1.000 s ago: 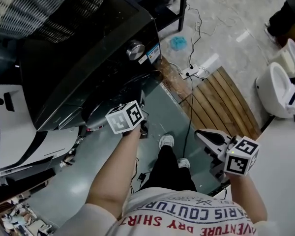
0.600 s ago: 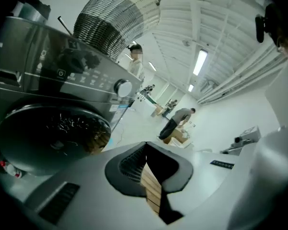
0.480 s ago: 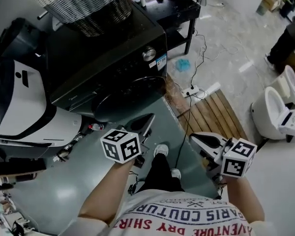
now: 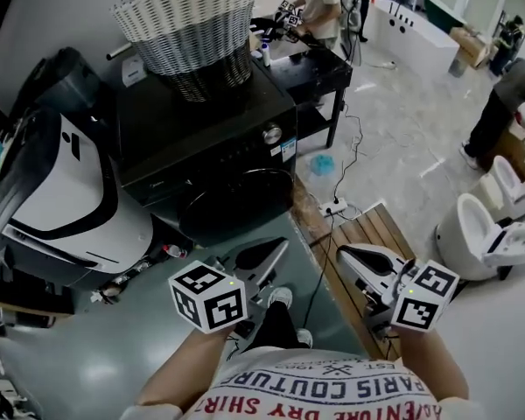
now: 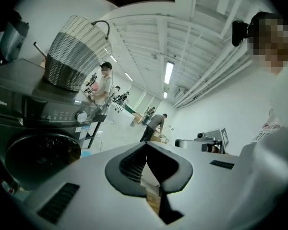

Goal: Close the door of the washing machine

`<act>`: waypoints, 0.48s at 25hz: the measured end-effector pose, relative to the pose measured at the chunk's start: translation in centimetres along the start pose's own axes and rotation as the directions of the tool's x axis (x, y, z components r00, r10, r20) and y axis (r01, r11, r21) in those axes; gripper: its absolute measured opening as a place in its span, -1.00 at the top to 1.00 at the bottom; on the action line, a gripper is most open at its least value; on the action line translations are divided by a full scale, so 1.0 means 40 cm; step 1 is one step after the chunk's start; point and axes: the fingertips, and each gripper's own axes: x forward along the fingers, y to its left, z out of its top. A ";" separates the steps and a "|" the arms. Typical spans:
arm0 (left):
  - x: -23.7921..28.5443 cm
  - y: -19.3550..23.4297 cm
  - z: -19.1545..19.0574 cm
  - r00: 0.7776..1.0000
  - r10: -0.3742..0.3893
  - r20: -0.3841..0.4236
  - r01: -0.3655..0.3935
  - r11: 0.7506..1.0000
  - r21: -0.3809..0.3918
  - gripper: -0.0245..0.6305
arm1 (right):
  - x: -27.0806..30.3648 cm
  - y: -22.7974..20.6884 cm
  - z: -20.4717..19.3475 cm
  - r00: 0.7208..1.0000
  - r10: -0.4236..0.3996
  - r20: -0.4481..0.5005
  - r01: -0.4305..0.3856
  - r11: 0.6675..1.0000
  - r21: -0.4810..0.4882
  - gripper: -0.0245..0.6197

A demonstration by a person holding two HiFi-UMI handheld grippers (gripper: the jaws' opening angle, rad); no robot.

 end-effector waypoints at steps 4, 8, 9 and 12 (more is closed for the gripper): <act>-0.049 -0.086 0.032 0.999 -0.020 0.047 0.017 0.998 0.061 0.85 | -0.023 0.048 0.000 1.000 0.011 0.012 -0.010 1.000 -0.030 0.86; -0.085 -0.149 0.044 0.997 -0.019 0.079 0.010 0.995 0.103 0.85 | -0.059 0.097 0.011 1.000 0.015 0.028 -0.012 0.996 -0.090 0.86; -0.089 -0.163 0.046 0.996 -0.024 0.086 0.015 0.995 0.101 0.85 | -0.068 0.109 0.015 0.999 0.019 0.033 -0.015 0.994 -0.107 0.86; -0.094 -0.195 0.050 0.995 -0.026 0.101 0.012 0.991 0.132 0.85 | -0.086 0.133 0.019 0.998 0.045 0.050 -0.039 0.993 -0.110 0.86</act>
